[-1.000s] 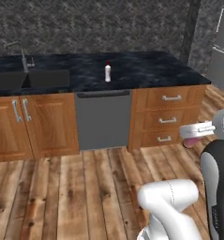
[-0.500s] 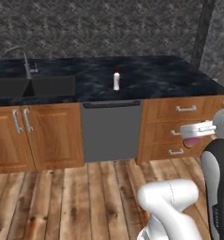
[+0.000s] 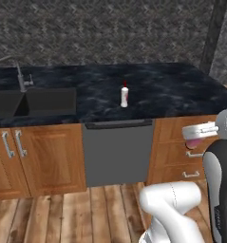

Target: Move the drinks to the dining counter.

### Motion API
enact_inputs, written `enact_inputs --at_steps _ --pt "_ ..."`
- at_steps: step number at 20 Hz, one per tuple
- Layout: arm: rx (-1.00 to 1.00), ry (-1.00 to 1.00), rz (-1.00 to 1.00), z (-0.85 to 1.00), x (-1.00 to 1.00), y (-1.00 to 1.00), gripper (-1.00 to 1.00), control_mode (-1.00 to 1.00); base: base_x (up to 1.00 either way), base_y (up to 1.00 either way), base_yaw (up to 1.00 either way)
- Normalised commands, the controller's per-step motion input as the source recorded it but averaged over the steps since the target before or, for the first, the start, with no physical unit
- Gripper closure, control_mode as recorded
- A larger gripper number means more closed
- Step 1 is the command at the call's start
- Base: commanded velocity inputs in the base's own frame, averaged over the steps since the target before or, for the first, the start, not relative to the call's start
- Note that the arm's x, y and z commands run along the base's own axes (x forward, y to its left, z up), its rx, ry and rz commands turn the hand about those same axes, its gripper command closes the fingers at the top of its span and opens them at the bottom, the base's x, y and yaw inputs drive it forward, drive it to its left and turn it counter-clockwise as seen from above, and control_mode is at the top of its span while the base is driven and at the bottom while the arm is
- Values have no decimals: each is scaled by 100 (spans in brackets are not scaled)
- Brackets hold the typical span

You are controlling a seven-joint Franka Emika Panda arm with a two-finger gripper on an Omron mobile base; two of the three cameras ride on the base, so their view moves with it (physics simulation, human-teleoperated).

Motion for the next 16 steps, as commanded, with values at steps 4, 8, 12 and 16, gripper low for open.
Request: enact_inputs --at_steps 4,8,12,16 --pt "0 0 0 0 0 0 100 100 69 0 0" --pt "0 0 0 0 0 0 100 100 73 0 0" --pt "0 0 0 0 0 0 100 100 80 0 0" --pt "0 0 0 0 0 0 100 100 82 0 0"
